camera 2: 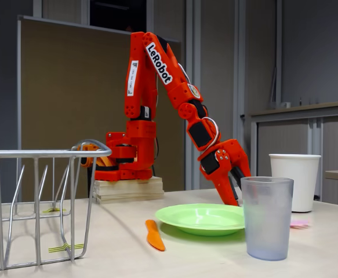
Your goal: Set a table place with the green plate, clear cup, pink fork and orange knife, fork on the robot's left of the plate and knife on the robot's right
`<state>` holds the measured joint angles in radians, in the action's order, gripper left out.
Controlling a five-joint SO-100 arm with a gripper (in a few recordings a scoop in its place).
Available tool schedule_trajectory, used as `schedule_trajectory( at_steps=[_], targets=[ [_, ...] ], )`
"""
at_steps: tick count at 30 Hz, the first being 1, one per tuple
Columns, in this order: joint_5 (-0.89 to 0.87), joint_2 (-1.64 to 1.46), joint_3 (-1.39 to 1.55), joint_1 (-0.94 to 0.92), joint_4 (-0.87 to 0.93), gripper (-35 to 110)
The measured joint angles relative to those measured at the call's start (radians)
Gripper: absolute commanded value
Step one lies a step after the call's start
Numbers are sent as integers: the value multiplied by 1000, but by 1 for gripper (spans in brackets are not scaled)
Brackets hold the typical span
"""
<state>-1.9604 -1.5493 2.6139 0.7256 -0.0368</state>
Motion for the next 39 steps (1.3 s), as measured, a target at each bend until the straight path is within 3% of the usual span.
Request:
schedule_trajectory(
  at_steps=[10,13,21,27,32,35,39],
  targets=[
    [-51,6,-23,21,5,20],
    [-54,2,-63,48,55,7],
    [9,-198,-202,86,537,0],
    [195,-407,-187,14,762,0],
    [520,-457,-106,-192,721,0],
    [699,-402,-58,-301,591,0],
    [810,-222,-51,-377,379,0]
  ],
)
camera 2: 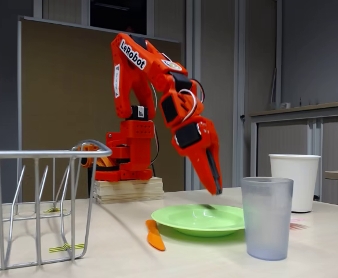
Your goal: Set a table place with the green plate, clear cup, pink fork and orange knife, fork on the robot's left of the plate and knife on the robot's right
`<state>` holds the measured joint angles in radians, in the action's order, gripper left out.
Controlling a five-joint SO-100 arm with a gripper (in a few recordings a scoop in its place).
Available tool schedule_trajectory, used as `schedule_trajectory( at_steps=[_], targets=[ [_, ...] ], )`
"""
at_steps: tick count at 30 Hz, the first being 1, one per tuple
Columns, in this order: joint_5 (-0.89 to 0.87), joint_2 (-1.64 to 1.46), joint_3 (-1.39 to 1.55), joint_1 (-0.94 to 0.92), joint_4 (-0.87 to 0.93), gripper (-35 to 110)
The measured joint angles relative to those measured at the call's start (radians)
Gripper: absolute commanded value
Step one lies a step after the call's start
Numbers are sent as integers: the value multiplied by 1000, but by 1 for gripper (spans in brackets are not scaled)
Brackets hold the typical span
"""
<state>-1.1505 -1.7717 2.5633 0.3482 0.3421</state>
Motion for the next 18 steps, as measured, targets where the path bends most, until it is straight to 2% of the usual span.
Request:
schedule_trajectory(
  at_steps=[6,18],
  targets=[
    [52,216,-48,-38,-166,0],
    [-38,272,-77,21,-189,0]
  ],
)
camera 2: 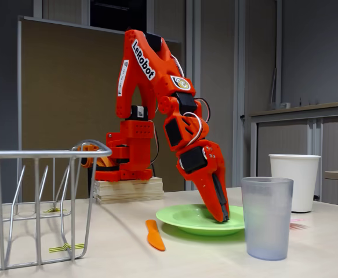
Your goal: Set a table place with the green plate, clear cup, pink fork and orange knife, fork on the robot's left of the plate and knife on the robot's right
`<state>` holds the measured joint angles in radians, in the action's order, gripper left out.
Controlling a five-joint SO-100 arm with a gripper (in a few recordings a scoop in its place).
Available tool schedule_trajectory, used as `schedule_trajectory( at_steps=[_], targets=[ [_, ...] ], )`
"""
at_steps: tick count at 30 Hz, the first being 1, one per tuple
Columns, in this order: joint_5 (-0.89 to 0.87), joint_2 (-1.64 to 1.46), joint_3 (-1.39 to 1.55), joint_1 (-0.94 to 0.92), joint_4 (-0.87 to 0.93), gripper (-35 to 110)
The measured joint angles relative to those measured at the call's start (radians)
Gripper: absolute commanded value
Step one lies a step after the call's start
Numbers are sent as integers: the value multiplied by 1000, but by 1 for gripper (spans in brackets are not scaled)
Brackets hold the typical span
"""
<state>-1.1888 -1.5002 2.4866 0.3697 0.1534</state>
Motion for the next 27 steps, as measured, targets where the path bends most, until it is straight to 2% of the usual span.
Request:
schedule_trajectory(
  at_steps=[27],
  targets=[
    [-110,0,-17,74,2,0]
  ],
)
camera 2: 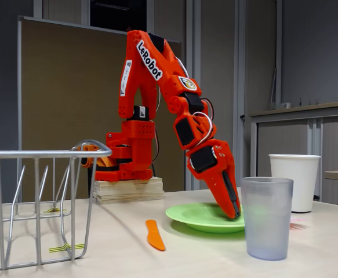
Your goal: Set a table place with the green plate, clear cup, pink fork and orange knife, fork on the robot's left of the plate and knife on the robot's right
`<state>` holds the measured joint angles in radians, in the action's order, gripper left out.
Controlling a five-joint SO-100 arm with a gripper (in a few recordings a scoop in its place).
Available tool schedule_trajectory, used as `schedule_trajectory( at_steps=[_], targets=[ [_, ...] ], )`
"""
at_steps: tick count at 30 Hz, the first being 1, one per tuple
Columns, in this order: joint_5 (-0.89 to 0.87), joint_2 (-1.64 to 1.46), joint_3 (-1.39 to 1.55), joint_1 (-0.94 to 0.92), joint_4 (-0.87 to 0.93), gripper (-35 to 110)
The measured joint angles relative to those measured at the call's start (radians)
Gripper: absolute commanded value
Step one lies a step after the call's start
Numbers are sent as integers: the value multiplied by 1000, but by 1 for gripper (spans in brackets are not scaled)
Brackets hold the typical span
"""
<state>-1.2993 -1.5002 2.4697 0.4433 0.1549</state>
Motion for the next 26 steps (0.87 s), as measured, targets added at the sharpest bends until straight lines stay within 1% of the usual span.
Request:
schedule_trajectory(
  at_steps=[4,7,15,18,22,26],
  targets=[
    [34,-12,-2,0,28,0],
    [115,-69,-12,-32,83,0],
    [357,-281,-149,-91,365,0],
    [420,-385,-158,-95,430,0],
    [528,-588,-52,-124,480,0],
    [565,-792,87,-158,597,0]
  ],
)
